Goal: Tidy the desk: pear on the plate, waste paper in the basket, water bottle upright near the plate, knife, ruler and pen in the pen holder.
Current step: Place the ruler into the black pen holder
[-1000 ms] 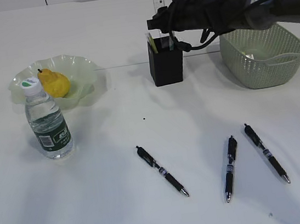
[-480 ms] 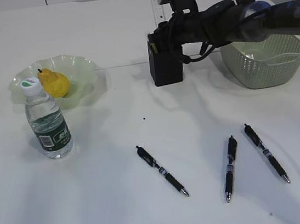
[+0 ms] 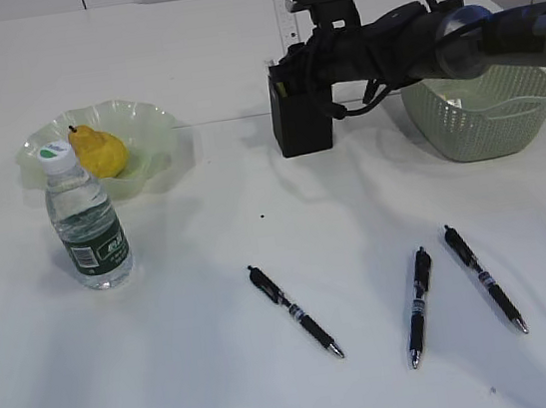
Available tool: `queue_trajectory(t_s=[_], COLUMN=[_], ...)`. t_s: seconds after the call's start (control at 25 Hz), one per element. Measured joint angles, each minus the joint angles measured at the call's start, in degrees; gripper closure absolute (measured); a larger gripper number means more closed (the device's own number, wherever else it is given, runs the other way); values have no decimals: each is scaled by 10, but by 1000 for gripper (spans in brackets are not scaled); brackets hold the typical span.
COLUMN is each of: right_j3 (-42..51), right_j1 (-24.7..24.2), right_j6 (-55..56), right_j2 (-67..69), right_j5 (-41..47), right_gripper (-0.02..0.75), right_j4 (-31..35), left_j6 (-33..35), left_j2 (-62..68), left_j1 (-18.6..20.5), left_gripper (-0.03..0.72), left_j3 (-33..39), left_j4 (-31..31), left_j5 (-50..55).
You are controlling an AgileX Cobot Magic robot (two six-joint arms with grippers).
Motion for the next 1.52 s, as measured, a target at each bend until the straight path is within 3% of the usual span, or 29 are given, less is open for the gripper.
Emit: queue_trajectory(t_s=[1.52], right_j3=[0], right_j1=[0], right_j6=[-4], right_j2=[0], right_j5=[23], right_gripper=[421], right_j4=[0], left_j6=[0], left_j2=[0], left_j1=[0], left_gripper=[178], left_j3=[0], left_j4=[0], left_j5=[0])
